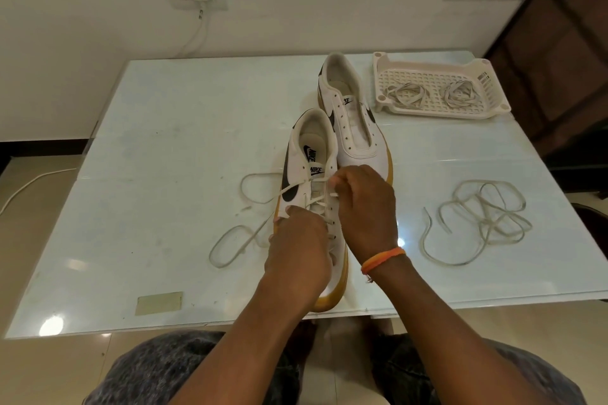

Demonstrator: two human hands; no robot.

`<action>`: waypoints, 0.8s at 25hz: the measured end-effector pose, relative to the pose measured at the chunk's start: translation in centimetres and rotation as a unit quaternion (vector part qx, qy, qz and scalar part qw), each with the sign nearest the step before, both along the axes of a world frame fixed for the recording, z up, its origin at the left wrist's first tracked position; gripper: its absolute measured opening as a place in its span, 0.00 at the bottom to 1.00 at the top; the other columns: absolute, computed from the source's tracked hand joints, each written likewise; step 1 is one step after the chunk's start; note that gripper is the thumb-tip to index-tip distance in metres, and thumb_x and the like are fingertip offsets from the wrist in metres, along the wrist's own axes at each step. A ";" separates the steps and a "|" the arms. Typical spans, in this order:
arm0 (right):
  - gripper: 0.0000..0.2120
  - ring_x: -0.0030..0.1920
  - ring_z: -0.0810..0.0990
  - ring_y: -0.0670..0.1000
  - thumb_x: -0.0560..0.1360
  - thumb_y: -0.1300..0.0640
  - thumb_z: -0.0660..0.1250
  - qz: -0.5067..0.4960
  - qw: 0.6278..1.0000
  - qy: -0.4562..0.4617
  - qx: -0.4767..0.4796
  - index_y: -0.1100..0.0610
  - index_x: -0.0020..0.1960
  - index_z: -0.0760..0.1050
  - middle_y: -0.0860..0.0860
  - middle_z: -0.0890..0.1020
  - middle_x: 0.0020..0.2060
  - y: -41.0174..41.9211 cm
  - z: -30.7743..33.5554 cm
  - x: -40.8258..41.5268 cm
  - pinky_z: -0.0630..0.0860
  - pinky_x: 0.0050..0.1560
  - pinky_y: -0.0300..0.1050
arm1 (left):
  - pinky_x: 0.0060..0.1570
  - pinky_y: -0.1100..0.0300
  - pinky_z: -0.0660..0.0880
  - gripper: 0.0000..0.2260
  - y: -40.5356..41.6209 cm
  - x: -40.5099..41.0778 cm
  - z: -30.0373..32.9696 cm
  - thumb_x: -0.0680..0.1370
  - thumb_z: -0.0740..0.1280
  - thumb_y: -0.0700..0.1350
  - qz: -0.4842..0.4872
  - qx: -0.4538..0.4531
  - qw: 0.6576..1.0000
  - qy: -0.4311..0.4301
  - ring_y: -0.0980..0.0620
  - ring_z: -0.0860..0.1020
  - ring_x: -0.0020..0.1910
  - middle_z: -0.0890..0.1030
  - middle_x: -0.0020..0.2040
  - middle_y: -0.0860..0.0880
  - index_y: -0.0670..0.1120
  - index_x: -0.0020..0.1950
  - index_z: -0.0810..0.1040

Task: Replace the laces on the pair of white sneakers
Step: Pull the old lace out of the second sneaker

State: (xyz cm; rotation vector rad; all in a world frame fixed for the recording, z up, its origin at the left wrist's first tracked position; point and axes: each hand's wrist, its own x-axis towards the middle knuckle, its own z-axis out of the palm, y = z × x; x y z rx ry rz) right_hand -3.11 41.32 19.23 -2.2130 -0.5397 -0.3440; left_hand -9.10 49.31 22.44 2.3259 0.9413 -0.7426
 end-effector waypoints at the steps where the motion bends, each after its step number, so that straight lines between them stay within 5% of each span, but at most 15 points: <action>1: 0.08 0.40 0.82 0.49 0.79 0.64 0.63 -0.045 0.987 0.109 0.106 0.55 0.43 0.75 0.54 0.81 0.42 -0.1 0.4 0.1 0.81 0.42 0.48 | 0.62 0.50 0.75 0.41 -0.1 -0.1 0.0 0.71 0.76 0.51 -0.001 -0.001 1.000 -0.005 0.41 0.74 0.64 0.72 0.68 0.41 0.41 0.75 0.58; 3: 0.07 0.42 0.86 0.53 0.81 0.61 0.59 -0.103 0.854 0.336 0.384 0.57 0.45 0.72 0.61 0.81 0.50 -0.3 1.4 0.5 0.83 0.47 0.53 | 0.63 0.51 0.74 0.41 -0.2 -0.2 0.1 0.71 0.76 0.52 -0.020 0.004 1.000 -0.006 0.42 0.74 0.65 0.72 0.69 0.42 0.41 0.75 0.58; 4: 0.07 0.43 0.86 0.54 0.82 0.60 0.58 -0.114 0.798 0.383 0.451 0.59 0.47 0.72 0.63 0.81 0.52 -0.4 1.7 0.6 0.83 0.47 0.53 | 0.63 0.51 0.74 0.42 -0.2 -0.2 0.1 0.70 0.77 0.53 -0.028 0.005 1.000 -0.003 0.42 0.75 0.65 0.72 0.69 0.42 0.41 0.75 0.58; 5: 0.06 0.45 0.86 0.54 0.81 0.59 0.60 -0.117 0.794 0.390 0.452 0.60 0.49 0.73 0.62 0.81 0.53 -0.6 1.8 0.7 0.83 0.48 0.53 | 0.63 0.51 0.74 0.42 -0.2 -0.1 0.0 0.70 0.77 0.53 -0.026 0.003 1.000 -0.002 0.42 0.75 0.64 0.72 0.69 0.43 0.42 0.76 0.58; 7: 0.05 0.50 0.82 0.48 0.79 0.59 0.64 -0.093 0.905 0.275 0.312 0.54 0.54 0.74 0.53 0.80 0.54 -0.8 2.0 0.9 0.82 0.52 0.49 | 0.63 0.51 0.74 0.43 -0.1 0.1 -0.3 0.70 0.77 0.53 -0.005 -0.003 1.000 -0.004 0.42 0.75 0.65 0.72 0.69 0.43 0.42 0.76 0.56; 9: 0.18 0.53 0.77 0.40 0.77 0.60 0.66 0.011 0.982 0.131 0.139 0.49 0.65 0.71 0.49 0.74 0.58 -0.6 1.4 0.6 0.79 0.51 0.39 | 0.63 0.50 0.74 0.43 -0.1 0.2 -0.4 0.71 0.76 0.53 0.018 -0.006 1.000 0.000 0.41 0.74 0.65 0.71 0.69 0.42 0.42 0.77 0.55; 12: 0.18 0.45 0.78 0.46 0.77 0.58 0.68 0.065 0.997 0.019 -0.045 0.53 0.67 0.75 0.52 0.77 0.52 -0.1 0.4 0.4 0.81 0.42 0.46 | 0.63 0.47 0.75 0.41 0.0 0.2 -0.6 0.72 0.74 0.52 0.020 -0.009 1.000 -0.001 0.40 0.74 0.65 0.71 0.69 0.41 0.42 0.77 0.55; 15: 0.06 0.35 0.79 0.55 0.72 0.63 0.74 0.021 0.988 -0.108 -0.107 0.59 0.49 0.83 0.55 0.81 0.36 -0.5 -0.1 0.5 0.79 0.36 0.48 | 0.61 0.50 0.76 0.38 0.2 0.1 -0.4 0.73 0.74 0.53 -0.004 -0.005 1.000 0.005 0.42 0.76 0.62 0.74 0.66 0.41 0.41 0.75 0.59; 17: 0.05 0.35 0.79 0.56 0.70 0.65 0.74 0.010 0.979 -0.134 -0.150 0.58 0.43 0.81 0.55 0.81 0.35 -0.8 0.1 0.6 0.76 0.39 0.48 | 0.58 0.52 0.77 0.30 0.1 -0.4 -0.1 0.73 0.74 0.50 -0.027 0.017 0.999 -0.030 0.43 0.77 0.58 0.76 0.62 0.42 0.41 0.69 0.66; 19: 0.04 0.38 0.76 0.53 0.73 0.66 0.69 -0.031 0.986 -0.110 -0.122 0.58 0.43 0.77 0.55 0.79 0.38 -1.2 0.5 1.0 0.73 0.41 0.45 | 0.59 0.52 0.77 0.28 -0.1 -0.8 0.2 0.73 0.74 0.49 -0.047 0.029 0.997 -0.058 0.44 0.77 0.58 0.76 0.63 0.42 0.41 0.68 0.68; 20: 0.05 0.39 0.75 0.50 0.76 0.65 0.65 -0.079 0.994 -0.063 -0.036 0.57 0.44 0.75 0.55 0.78 0.40 -1.4 1.0 1.3 0.73 0.42 0.42 | 0.61 0.52 0.76 0.30 -0.2 -0.9 0.4 0.73 0.74 0.50 -0.063 0.030 0.996 -0.054 0.44 0.76 0.62 0.74 0.66 0.43 0.41 0.70 0.67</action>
